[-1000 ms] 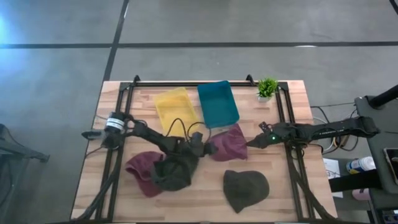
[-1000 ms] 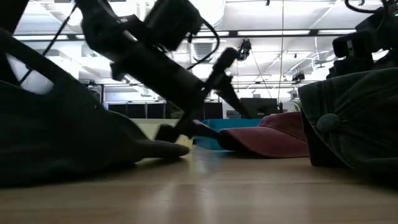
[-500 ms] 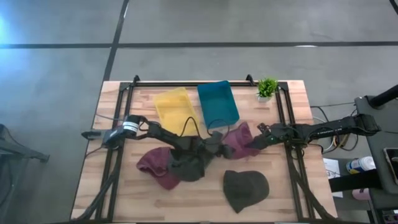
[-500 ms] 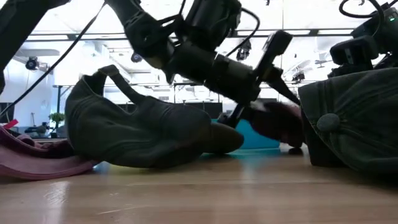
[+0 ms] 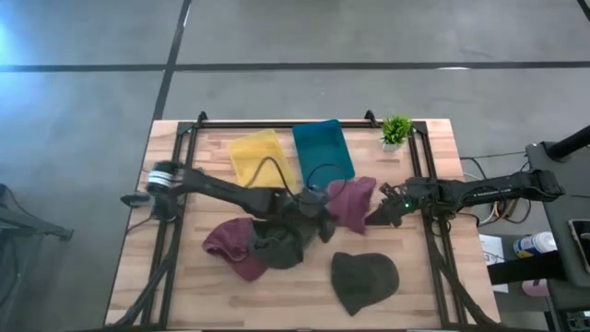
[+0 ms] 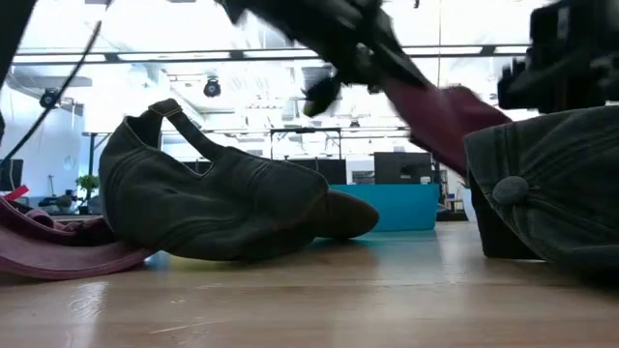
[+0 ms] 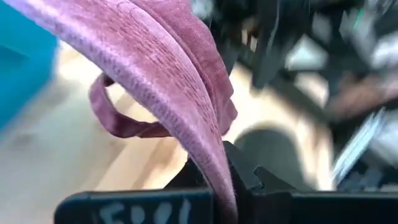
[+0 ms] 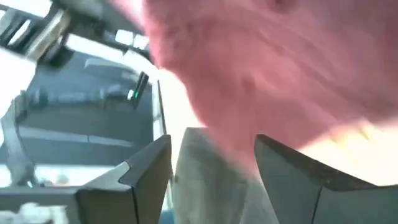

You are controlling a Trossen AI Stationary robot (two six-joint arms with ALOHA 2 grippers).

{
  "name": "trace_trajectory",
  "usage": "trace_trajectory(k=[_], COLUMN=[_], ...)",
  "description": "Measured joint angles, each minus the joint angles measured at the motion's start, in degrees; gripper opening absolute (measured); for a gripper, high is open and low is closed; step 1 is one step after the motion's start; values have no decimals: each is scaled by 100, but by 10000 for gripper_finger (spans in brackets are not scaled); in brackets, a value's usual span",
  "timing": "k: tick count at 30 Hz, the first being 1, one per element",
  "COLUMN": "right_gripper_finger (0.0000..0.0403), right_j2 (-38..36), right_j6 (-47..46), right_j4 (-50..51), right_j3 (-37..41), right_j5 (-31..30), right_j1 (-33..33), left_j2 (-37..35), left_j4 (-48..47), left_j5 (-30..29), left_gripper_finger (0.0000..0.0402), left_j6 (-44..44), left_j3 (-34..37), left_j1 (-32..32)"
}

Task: Pick & Place hat
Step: Put the right red cap into the yellow bin

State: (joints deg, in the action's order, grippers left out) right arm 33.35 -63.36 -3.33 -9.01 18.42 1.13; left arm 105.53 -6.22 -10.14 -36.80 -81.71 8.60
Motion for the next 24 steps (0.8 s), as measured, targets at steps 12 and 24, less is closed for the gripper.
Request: trace_trajectory(k=[12, 24], right_gripper_finger=[226, 226], right_j2=[133, 1404], right_j6=[3516, 3189], right_j4=[3683, 4668], right_j3=[-2750, -4340], right_j5=[318, -1425], right_j1=[0, -6], left_j2=[-367, 1017], left_j4=[-5904, -7602], left_j5=[-958, -4759], left_gripper_finger=[5, 5], left_j6=[4486, 6357], left_j3=[-2701, -2441], left_j1=[789, 1827])
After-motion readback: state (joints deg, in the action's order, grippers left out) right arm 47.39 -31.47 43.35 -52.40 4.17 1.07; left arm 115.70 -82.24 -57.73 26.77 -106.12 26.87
